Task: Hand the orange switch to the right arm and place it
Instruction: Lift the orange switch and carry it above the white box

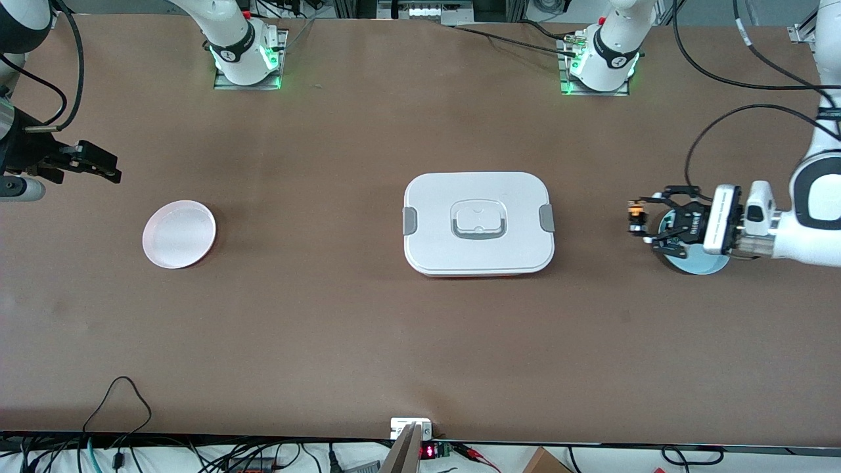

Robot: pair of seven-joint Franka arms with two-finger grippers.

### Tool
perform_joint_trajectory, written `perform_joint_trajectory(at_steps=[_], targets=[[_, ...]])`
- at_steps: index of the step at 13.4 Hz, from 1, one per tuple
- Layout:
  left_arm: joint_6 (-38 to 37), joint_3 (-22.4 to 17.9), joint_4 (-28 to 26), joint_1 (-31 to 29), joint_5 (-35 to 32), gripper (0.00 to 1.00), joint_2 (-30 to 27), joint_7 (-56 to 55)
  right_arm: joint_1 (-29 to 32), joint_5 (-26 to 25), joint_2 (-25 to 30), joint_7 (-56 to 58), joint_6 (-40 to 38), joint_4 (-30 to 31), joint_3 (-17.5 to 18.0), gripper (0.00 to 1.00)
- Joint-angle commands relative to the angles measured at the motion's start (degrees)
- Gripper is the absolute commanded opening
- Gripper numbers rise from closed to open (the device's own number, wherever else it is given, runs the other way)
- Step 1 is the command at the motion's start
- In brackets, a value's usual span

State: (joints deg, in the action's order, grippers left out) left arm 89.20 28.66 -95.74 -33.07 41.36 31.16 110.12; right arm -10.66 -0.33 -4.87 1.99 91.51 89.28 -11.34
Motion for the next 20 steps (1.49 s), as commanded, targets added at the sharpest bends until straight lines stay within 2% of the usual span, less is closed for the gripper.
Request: perform_joint_trajectory(at_steps=[1, 4, 7, 9, 16, 18, 20], targets=[[-1.0, 2.8, 1.3, 4.4, 12.6, 0.00, 1.0, -3.9, -0.1, 0.5, -0.4, -0.8, -1.0, -0.9, 0.1, 1.00], [1.0, 4.6, 1.4, 12.5, 30.1, 0.00, 0.7, -6.0, 0.0, 0.4, -2.2, -0.8, -1.0, -0.9, 0.1, 1.00], [8.8, 5.1, 2.3, 22.1, 42.5, 0.00, 0.7, -7.0, 0.3, 0.8, -2.4, -0.4, -1.2, -0.9, 0.1, 1.00], [17.1, 5.2, 3.0, 27.5, 48.5, 0.00, -0.1, -7.3, 0.6, 2.6, -2.1, 0.2, -1.7, -0.8, -0.3, 1.00], [45.8, 5.3, 12.0, 44.4, 49.7, 0.00, -0.7, -14.0, 1.1, 19.2, -2.2, 2.8, -8.5, -0.9, -0.5, 1.00], [52.1, 5.1, 14.3, 48.9, 49.3, 0.00, 0.4, -15.6, 1.1, 21.8, -2.9, 6.8, -8.3, -0.6, -0.5, 1.00], [56.1, 4.9, 16.8, 51.3, 49.3, 0.00, 1.2, -16.3, 1.6, 30.7, -4.0, 9.0, -8.2, 0.5, -0.6, 1.00]])
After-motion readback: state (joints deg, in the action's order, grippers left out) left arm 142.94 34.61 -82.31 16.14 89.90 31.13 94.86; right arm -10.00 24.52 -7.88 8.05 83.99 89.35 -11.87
